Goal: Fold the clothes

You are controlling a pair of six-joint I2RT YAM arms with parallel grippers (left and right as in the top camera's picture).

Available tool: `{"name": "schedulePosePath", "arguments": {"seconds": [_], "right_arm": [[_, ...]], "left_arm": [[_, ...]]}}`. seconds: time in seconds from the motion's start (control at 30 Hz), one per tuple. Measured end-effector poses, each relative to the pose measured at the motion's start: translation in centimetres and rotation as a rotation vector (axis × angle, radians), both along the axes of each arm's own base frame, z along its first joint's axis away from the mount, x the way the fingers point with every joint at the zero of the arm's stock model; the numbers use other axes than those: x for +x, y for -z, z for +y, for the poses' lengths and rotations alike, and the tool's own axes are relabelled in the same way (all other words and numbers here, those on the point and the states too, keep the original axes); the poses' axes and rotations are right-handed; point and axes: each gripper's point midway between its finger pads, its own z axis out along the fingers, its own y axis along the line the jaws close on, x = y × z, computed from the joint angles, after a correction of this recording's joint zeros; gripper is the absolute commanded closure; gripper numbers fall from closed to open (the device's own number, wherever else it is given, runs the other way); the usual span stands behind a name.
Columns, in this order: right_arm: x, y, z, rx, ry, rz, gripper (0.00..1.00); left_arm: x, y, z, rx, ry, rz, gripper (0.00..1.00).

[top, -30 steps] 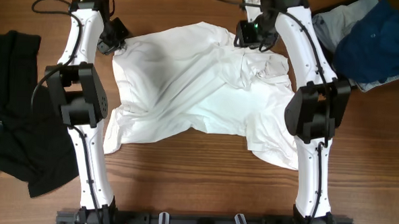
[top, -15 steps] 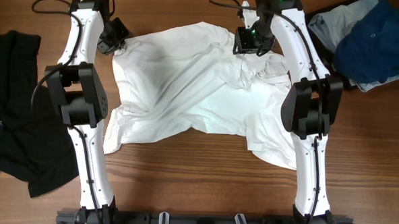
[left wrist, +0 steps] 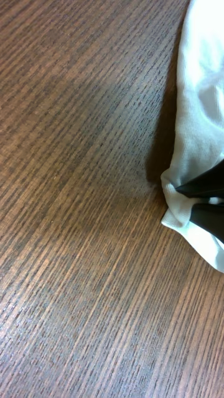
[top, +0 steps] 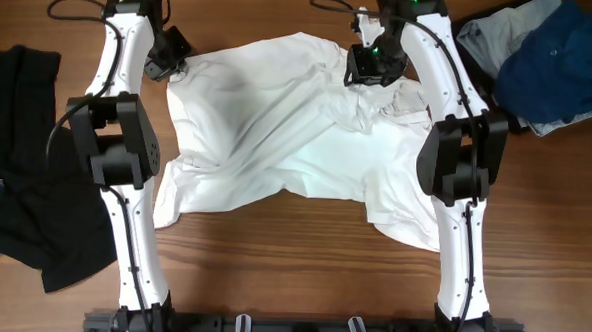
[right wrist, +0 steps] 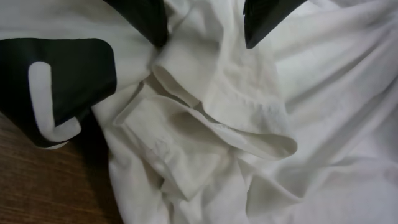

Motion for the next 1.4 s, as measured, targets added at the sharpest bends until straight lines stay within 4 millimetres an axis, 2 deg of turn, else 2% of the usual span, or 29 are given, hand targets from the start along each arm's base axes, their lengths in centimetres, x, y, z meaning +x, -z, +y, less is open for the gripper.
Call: {"name": "schedulePosePath", "arguments": {"seconds": [0.03, 0.07, 0.13, 0.2, 0.23, 0.27, 0.3, 0.33, 0.37, 0.7, 0.83, 0.9, 0.97, 1.07, 1.17, 1.23, 1.3, 1.4], "right_arm": [[-0.1, 0.2, 0.0, 0.001, 0.003, 0.005, 0.86], [-0.1, 0.3, 0.0, 0.002, 0.006, 0.009, 0.73], [-0.2, 0.4, 0.0, 0.002, 0.008, 0.013, 0.57], [-0.2, 0.6, 0.1, 0.004, 0.011, 0.015, 0.43], [-0.2, 0.7, 0.1, 0.004, 0.014, 0.019, 0.42], [-0.2, 0.9, 0.1, 0.005, 0.019, 0.025, 0.46], [-0.3, 1.3, 0.1, 0.005, 0.019, 0.033, 0.72], [-0.4, 1.7, 0.1, 0.004, 0.021, 0.042, 0.9], [-0.4, 2.0, 0.1, 0.002, 0.02, 0.048, 0.96], [0.1, 2.2, 0.1, 0.003, 0.023, 0.031, 0.95], [1.3, 1.2, -0.6, -0.024, 0.035, -0.022, 0.95], [2.1, 0.4, -1.3, -0.046, 0.051, -0.058, 0.96], [3.3, -1.3, -2.4, -0.058, 0.077, -0.112, 0.96], [4.8, -6.3, -4.8, -0.057, 0.141, -0.223, 0.96], [5.2, -11.3, -6.7, -0.045, 0.187, -0.32, 0.96], [5.3, -13.2, -7.5, -0.04, 0.206, -0.358, 0.96], [5.2, -14.1, -8.0, -0.038, 0.216, -0.374, 0.96], [5.2, -14.1, -8.2, -0.042, 0.223, -0.37, 0.96]], "left_arm": [[0.0, 0.0, 0.0, 0.0, 0.0, 0.0, 0.96], [0.0, 0.0, 0.0, 0.0, 0.0, 0.0, 0.96], [0.0, 0.0, 0.0, 0.0, 0.0, 0.0, 0.96], [0.0, 0.0, 0.0, 0.0, 0.0, 0.0, 0.96], [0.0, 0.0, 0.0, 0.0, 0.0, 0.0, 0.96], [0.0, 0.0, 0.0, 0.0, 0.0, 0.0, 0.96], [0.0, 0.0, 0.0, 0.0, 0.0, 0.0, 0.96], [0.0, 0.0, 0.0, 0.0, 0.0, 0.0, 0.96], [0.0, 0.0, 0.0, 0.0, 0.0, 0.0, 0.96], [0.0, 0.0, 0.0, 0.0, 0.0, -0.001, 0.96], [0.0, 0.0, 0.0, 0.0, 0.0, 0.0, 0.96], [0.0, 0.0, 0.0, 0.0, 0.0, 0.0, 0.96], [0.0, 0.0, 0.0, 0.0, 0.0, 0.0, 0.96], [0.0, 0.0, 0.0, 0.0, 0.0, -0.001, 0.96], [0.1, 0.0, 0.0, 0.0, 0.0, -0.005, 0.96], [0.3, -0.1, 0.0, 0.001, 0.0, -0.014, 0.96], [0.9, -0.3, 0.0, 0.007, 0.001, -0.038, 0.96], [1.1, -1.1, 0.3, 0.036, -0.001, -0.058, 0.96]]}}
